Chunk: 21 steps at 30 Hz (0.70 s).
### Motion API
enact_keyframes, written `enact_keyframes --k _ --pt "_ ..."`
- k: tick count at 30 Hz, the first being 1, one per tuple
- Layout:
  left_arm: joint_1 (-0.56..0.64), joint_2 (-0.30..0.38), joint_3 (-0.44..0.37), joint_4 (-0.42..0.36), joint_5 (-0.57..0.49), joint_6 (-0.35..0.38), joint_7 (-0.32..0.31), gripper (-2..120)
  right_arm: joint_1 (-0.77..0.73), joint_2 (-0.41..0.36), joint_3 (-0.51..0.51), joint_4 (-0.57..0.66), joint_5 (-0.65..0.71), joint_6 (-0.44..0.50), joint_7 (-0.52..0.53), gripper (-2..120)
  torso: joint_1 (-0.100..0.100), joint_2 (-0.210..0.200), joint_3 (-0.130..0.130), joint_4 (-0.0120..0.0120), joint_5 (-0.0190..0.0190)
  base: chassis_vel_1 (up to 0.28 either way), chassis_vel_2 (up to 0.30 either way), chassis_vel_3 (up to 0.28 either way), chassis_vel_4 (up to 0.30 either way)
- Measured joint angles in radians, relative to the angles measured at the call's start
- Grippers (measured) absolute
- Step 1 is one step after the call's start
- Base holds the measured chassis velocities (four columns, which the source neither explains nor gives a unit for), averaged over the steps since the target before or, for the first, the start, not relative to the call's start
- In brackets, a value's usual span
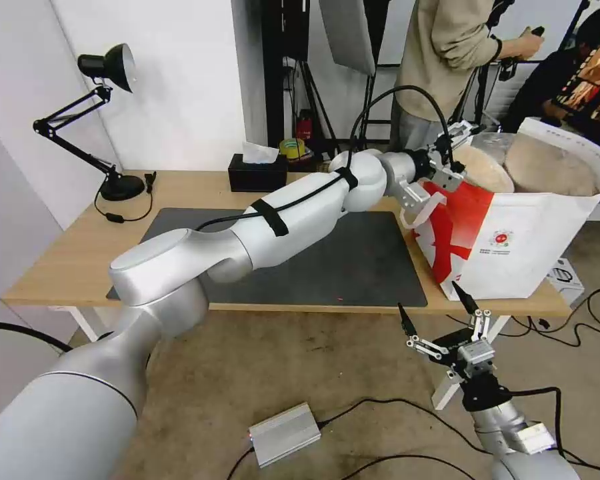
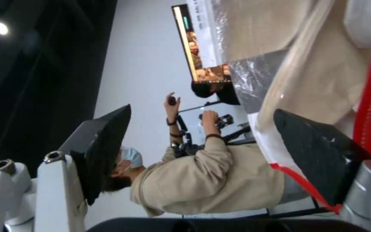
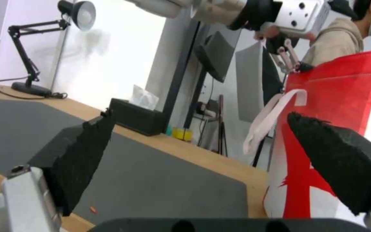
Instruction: Pick up the trash from the table and place it into the takeout bag.
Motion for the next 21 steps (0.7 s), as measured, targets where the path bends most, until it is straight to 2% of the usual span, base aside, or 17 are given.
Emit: enact_keyframes --k 14,21 --pt "-0.001 0.001 -0.043 0.008 0.016 -0.020 -0.018 91 0.000 0.000 0.000 0.000 0.000 0.000 0.000 100 0.000 0.000 0.000 0.0000 0.0000 0.000 0.000 0.000 0.000" --pt "0.002 0.003 -0.104 0.008 0.002 -0.038 -0.032 91 0.000 0.000 0.000 0.000 0.000 0.000 0.000 100 0.000 0.000 0.000 0.0000 0.0000 0.000 0.000 0.000 0.000"
